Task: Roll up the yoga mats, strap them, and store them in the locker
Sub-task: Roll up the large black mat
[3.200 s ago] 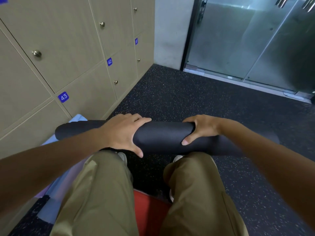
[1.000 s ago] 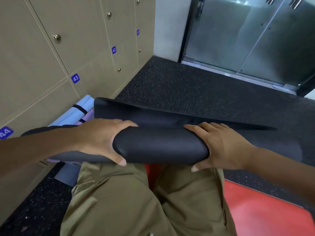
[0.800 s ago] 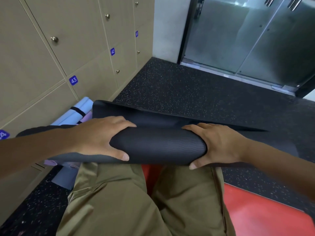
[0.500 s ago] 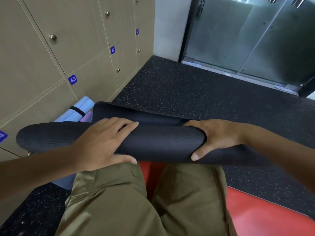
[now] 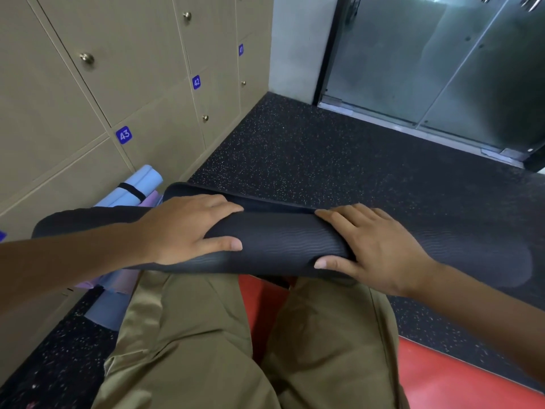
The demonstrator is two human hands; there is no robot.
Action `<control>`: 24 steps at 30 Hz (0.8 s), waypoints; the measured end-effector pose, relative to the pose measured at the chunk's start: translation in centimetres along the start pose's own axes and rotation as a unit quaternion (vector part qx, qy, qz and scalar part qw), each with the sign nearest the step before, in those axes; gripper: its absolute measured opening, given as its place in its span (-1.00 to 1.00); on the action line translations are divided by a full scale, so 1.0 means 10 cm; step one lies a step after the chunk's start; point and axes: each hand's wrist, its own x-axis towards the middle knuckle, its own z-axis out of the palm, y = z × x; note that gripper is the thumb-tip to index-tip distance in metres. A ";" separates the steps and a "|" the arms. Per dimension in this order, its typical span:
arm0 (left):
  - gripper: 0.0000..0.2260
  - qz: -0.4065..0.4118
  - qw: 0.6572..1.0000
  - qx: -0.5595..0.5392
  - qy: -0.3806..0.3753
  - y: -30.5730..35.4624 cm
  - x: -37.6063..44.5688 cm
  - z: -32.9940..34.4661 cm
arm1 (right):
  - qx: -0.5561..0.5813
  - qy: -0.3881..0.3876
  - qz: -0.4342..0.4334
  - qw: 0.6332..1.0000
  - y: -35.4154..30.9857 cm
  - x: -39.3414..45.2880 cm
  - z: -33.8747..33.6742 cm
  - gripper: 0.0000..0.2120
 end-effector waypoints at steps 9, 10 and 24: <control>-0.33 0.076 0.976 0.077 0.187 0.40 0.11 0.01 | 0.154 -0.137 0.032 0.978 0.28 0.45 -0.21 -0.27; -0.30 0.073 0.976 0.081 0.189 0.48 0.14 0.04 | 0.178 -0.154 0.037 0.971 0.33 0.52 -0.22 -0.28; 0.01 0.013 0.987 0.062 0.150 0.37 0.61 0.17 | 0.087 -0.080 0.032 0.992 0.57 0.58 -0.23 -0.24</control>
